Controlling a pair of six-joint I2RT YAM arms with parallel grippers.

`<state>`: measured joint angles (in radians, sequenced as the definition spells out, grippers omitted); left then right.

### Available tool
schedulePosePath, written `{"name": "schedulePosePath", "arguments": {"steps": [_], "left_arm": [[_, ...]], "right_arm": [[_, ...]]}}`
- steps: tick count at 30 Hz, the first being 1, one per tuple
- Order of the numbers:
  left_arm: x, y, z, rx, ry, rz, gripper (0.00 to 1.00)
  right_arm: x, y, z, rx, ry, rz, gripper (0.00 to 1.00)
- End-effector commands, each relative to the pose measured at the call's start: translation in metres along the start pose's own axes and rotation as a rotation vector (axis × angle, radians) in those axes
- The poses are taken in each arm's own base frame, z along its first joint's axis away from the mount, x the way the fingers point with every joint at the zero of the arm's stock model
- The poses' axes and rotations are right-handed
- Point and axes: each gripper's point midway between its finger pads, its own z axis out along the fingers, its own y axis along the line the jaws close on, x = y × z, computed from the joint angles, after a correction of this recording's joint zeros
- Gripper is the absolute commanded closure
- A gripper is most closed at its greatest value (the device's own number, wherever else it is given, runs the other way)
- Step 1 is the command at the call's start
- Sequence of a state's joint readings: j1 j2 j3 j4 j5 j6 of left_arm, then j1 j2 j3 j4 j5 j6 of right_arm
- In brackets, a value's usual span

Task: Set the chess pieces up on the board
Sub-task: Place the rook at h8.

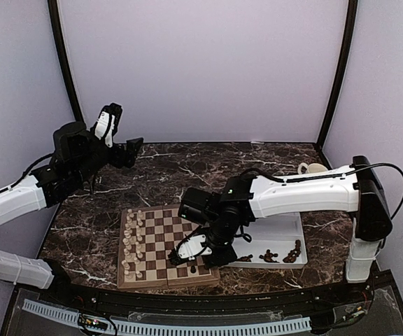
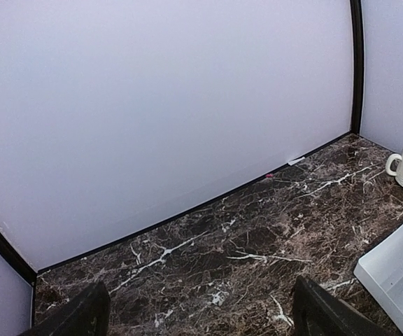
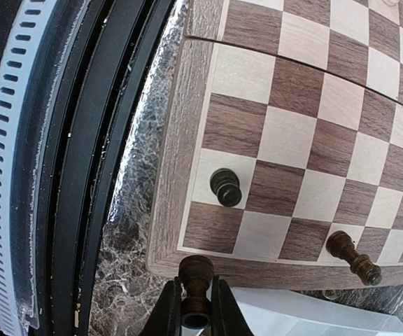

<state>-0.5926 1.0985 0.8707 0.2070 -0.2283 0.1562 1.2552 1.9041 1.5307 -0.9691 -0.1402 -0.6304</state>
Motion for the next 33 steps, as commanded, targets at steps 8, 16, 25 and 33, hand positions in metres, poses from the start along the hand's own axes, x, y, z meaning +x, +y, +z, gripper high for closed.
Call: {"name": "schedulePosePath", "arguments": {"steps": [8,16,25,33], "left_arm": [[-0.008,0.005,-0.009,-0.008,-0.037,-0.017,0.07],[-0.011,0.004,-0.012,0.002,-0.048,-0.021,0.08],[-0.011,0.001,-0.012,0.014,-0.047,-0.020,0.08],[-0.011,0.000,-0.011,0.020,-0.046,-0.020,0.08]], "right_arm": [[-0.010,-0.004,0.024,-0.005,0.021,0.008,1.00],[-0.008,-0.015,0.031,0.044,0.053,0.022,1.00],[-0.009,-0.013,0.031,0.044,0.059,0.021,0.91],[-0.012,-0.007,0.031,0.029,0.054,0.007,0.87]]}}
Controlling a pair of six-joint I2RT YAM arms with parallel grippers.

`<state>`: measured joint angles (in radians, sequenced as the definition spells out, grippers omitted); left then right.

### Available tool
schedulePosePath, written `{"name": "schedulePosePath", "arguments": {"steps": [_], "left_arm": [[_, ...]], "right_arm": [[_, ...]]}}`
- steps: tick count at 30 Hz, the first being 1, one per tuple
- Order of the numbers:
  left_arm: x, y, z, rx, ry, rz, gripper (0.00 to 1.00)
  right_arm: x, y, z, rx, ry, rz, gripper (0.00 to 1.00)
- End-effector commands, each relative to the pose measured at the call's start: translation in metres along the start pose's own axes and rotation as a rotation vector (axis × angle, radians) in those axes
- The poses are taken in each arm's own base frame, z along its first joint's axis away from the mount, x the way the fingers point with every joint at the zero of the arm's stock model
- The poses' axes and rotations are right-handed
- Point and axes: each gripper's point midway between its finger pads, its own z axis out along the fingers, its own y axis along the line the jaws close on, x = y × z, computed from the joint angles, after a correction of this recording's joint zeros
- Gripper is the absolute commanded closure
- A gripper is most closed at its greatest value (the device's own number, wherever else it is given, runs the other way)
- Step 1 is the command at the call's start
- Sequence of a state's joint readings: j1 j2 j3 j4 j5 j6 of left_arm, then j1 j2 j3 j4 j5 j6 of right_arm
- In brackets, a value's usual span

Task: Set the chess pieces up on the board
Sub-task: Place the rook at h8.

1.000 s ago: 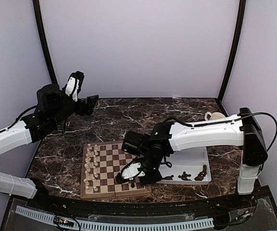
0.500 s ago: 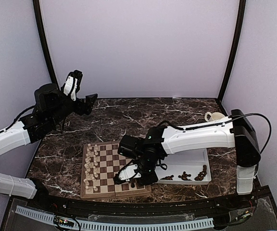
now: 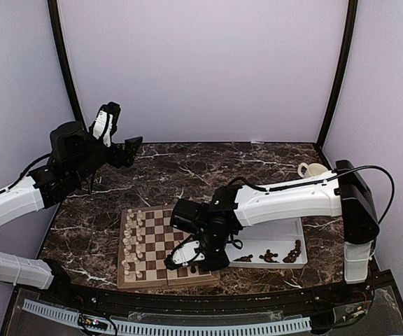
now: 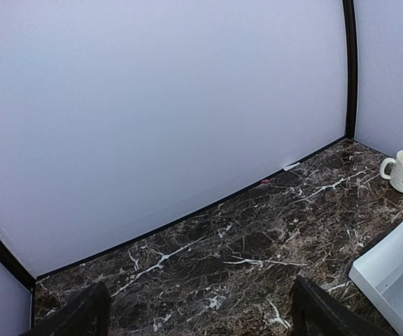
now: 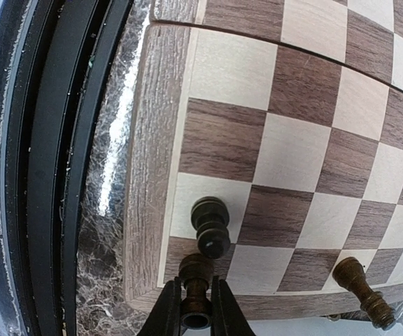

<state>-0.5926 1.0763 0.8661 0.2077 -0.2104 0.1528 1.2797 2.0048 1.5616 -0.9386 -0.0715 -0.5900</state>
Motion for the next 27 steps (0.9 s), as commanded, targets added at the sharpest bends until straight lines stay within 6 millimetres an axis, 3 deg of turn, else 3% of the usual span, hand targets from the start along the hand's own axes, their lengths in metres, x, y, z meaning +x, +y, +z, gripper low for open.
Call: {"name": "schedulePosePath", "arguments": {"steps": [1,6,18,23,27], "left_arm": [[-0.005,0.001,-0.006,0.005,-0.026,-0.013,0.08],[-0.004,0.001,-0.005,0.008,-0.024,-0.012,0.08],[-0.003,-0.001,-0.004,0.014,-0.020,-0.012,0.08],[0.002,-0.002,-0.001,0.014,-0.009,0.001,0.07],[0.011,-0.010,0.006,0.050,0.012,0.016,0.06]], "right_arm": [[-0.012,0.002,-0.002,0.002,-0.018,-0.014,0.87],[-0.011,0.001,0.000,0.009,-0.009,-0.010,0.85],[-0.015,0.001,-0.008,0.023,-0.026,-0.017,0.65],[-0.027,0.007,-0.046,0.004,-0.109,-0.053,0.60],[-0.018,-0.002,-0.092,0.038,-0.202,-0.023,0.59]]}}
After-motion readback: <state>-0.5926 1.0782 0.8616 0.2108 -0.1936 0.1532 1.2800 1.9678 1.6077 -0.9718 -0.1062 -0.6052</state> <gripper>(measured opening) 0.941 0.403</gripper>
